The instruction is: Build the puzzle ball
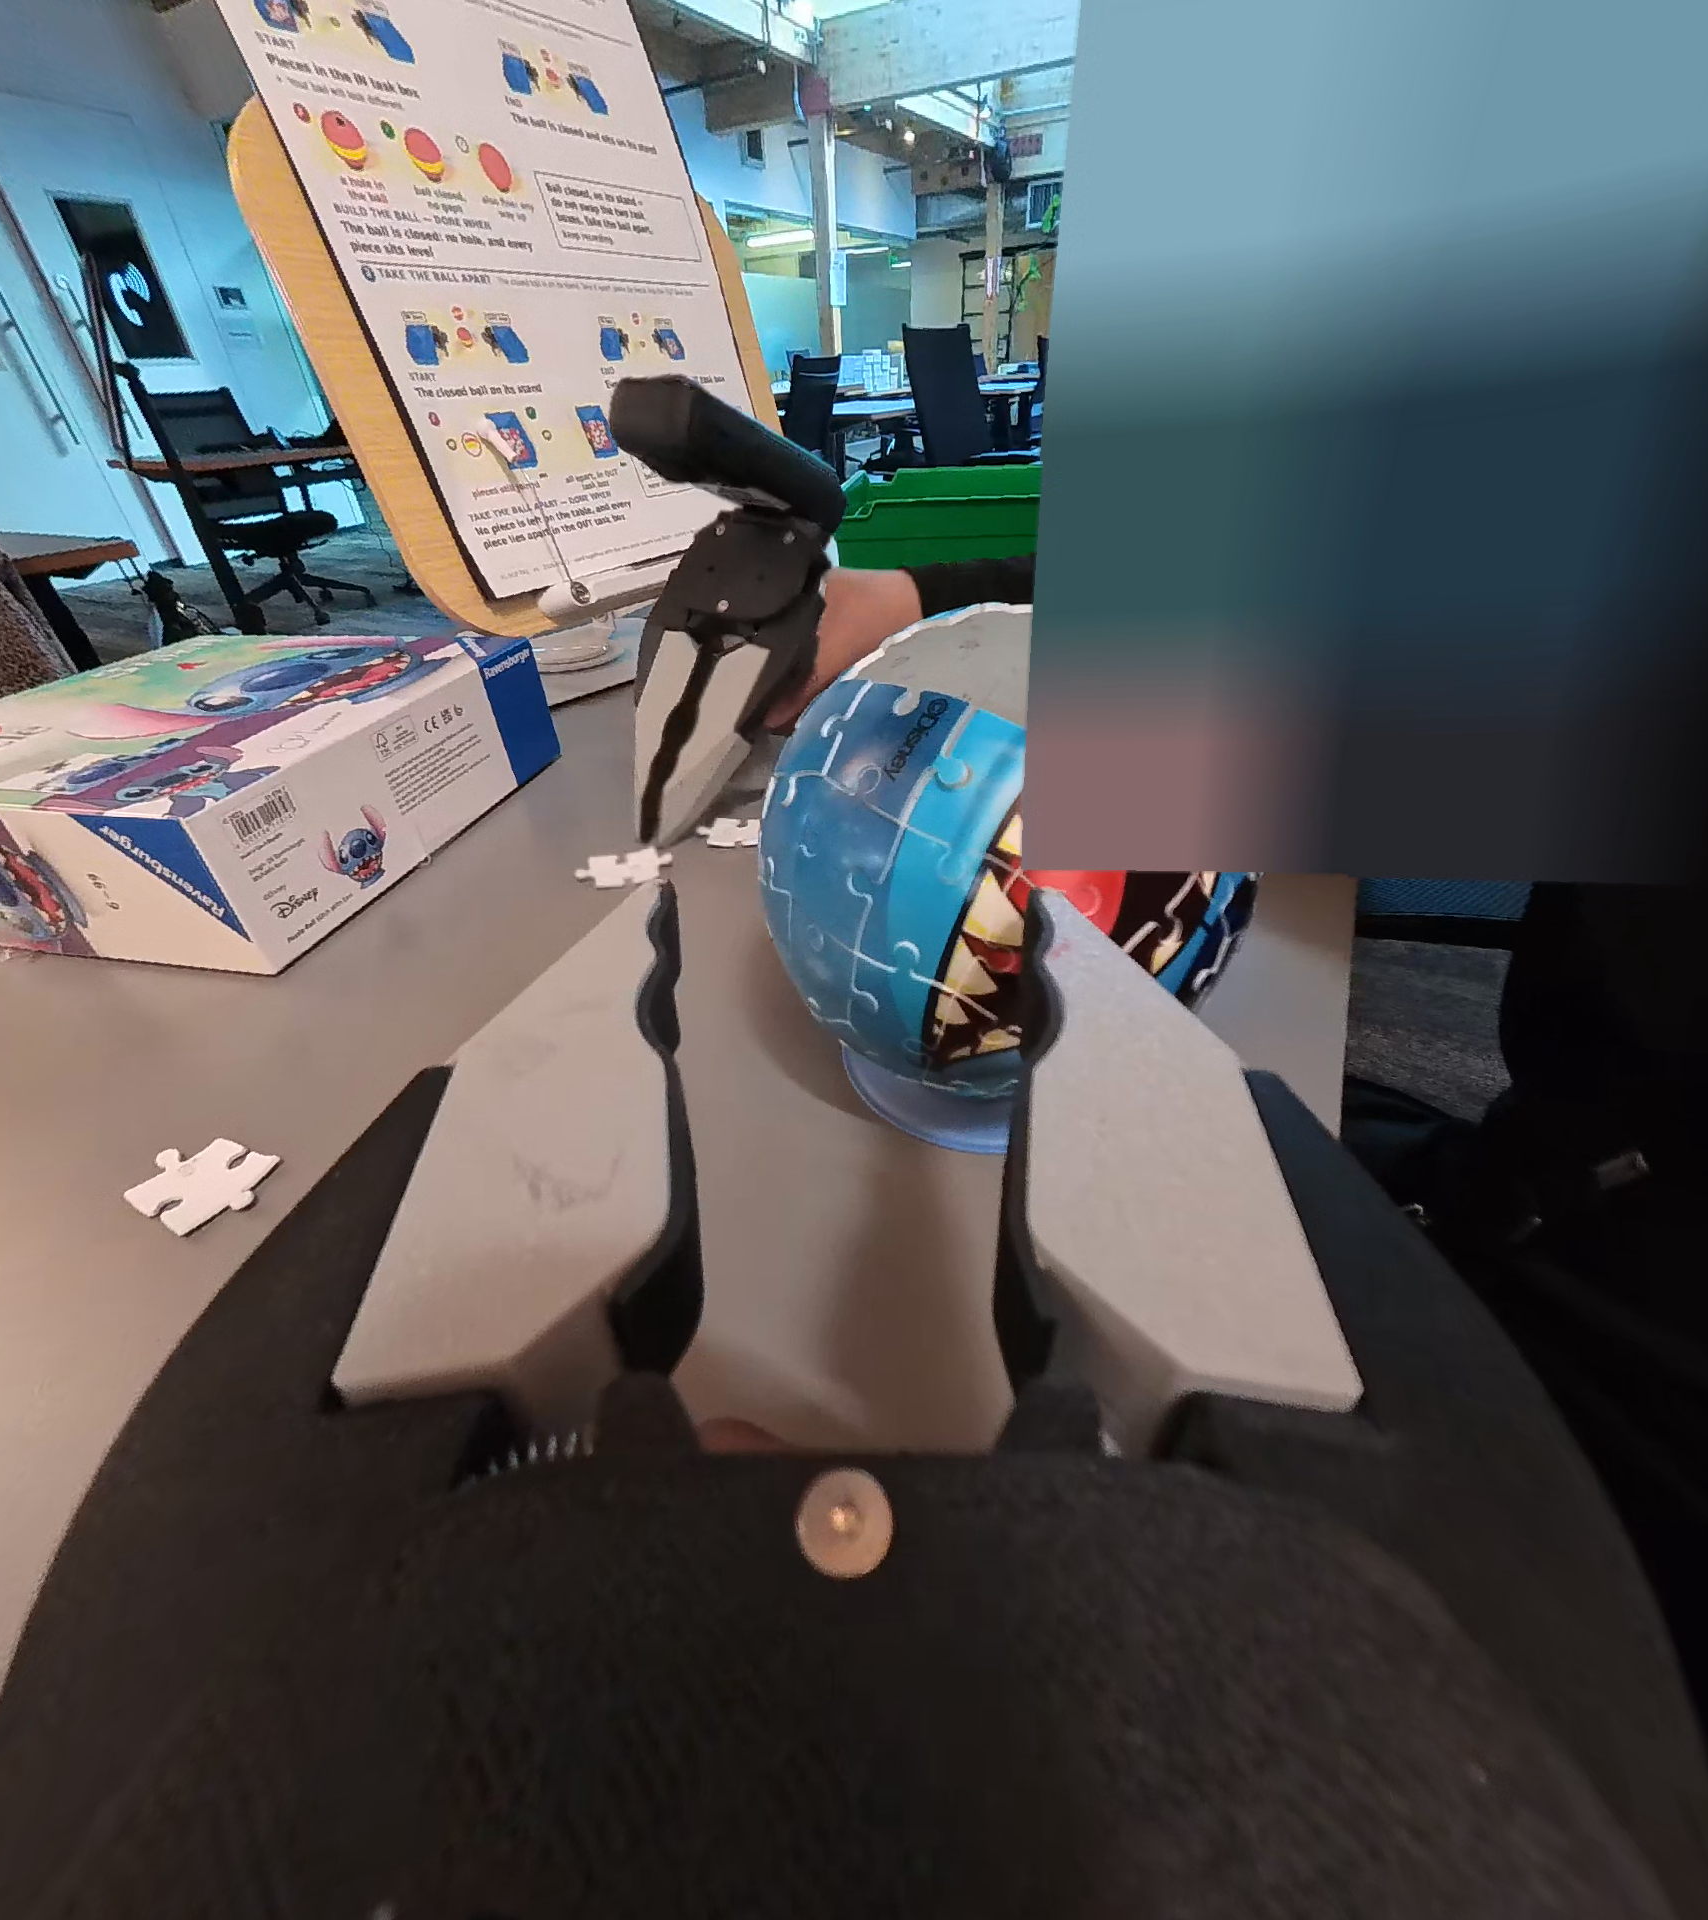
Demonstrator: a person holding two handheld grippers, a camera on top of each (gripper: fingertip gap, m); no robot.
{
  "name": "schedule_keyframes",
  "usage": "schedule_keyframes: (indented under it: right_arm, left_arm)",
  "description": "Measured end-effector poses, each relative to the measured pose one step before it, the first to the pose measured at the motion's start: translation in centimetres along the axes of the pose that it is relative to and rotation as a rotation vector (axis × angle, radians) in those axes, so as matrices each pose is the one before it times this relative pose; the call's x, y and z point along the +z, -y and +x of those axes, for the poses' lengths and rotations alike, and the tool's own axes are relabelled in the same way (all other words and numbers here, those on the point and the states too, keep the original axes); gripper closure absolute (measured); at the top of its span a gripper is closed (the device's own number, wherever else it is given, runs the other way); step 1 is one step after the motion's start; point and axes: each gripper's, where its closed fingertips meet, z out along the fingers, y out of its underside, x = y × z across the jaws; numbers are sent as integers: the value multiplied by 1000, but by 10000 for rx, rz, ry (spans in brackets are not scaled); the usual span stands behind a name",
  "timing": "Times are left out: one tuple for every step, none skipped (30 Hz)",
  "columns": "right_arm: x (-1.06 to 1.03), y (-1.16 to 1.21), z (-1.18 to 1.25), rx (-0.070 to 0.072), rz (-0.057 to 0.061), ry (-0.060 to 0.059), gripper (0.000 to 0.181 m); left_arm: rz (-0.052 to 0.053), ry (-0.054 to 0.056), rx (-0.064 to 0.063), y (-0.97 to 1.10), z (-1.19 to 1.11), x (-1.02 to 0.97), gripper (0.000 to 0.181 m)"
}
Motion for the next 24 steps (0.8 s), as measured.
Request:
schedule_keyframes:
  right_arm:
    - [-122, -40, -60, 11, -105, 43, 172]
    - [-184, 99, 271, 3, -38, -157, 162]
    - [-191, 319, 260, 9, 108, -138, 155]
    - [-132, 462, 61, 65, 211, 13, 153]
    - [4, 420, -160, 148, 201, 161, 153]
    - [154, 215, -375, 178, 78, 277, 154]
    - [252, -28, -345, 112, -75, 219, 154]
    - [242, -150, -117, -35, -150, 18, 154]
    - [147, -131, -51, -163, -125, -75, 151]
    - [73, -18, -96, -153, -54, -53, 149]
    - [69, 40, -12, -36, -7, -74, 147]
    - [121, 40, 98, 45, -12, -108, 144]
    - [211, -85, 127, 5, -78, -119, 140]
    - [243, -143, 68, -92, -79, -89, 142]
    - [165, 25, -155, -135, 41, 47, 146]
    - [87, 43, -249, -100, 58, 114, 155]
    - [81, 132, -155, -55, 83, 77, 158]
    - [82, 99, -82, -50, 58, 40, 158]
    - [77, 90, -89, -46, 52, 43, 158]
    - [70, 86, -22, -18, 45, 20, 158]
    - [54, 61, 88, 25, 39, -40, 152]
    - [50, 43, 119, 37, 25, -36, 143]
    - [31, 30, -52, -20, 23, 72, 141]
    - [30, 22, -282, -108, 37, 197, 145]
  left_arm:
    - [2, -3, -15, 1, -21, -3, 117]
    - [-2, -6, -17, 6, -7, 1, 117]
    - [-3, -13, -10, -5, 5, 6, 117]
    - [-4, -16, -11, -6, 16, -1, 117]
    - [-4, -5, -23, 3, -19, 1, 117]
    - [-1, 3, -30, -3, -39, 4, 117]
    - [9, 6, -24, 11, -28, -12, 117]
    - [19, 8, -16, 24, -25, -20, 117]
    - [23, 10, -2, 30, -16, -26, 117]
    - [17, 15, 11, 24, -9, -11, 117]
    - [4, 13, 9, 5, -4, -6, 118]
    - [-10, -3, -3, -14, 1, 14, 117]
    - [-17, -13, -15, -24, -5, 12, 118]
    - [-13, -18, -19, -19, 5, 15, 117]
    - [1, -13, -19, 1, -5, -3, 118]
    - [15, -1, -10, 19, -8, -17, 118]
    - [19, 9, 5, 26, -4, -16, 118]
    - [14, 5, 12, 20, 3, -13, 118]
    - [4, -2, 4, 5, 6, -5, 118]
    - [-3, -4, -7, -4, 4, 6, 118]
    - [-5, -1, -14, -7, -17, -1, 118]
    - [-1, 5, -13, -1, -18, 8, 118]
    - [5, -1, -3, 17, -4, -3, 118]
    - [4, 1, 3, 6, 3, -5, 118]
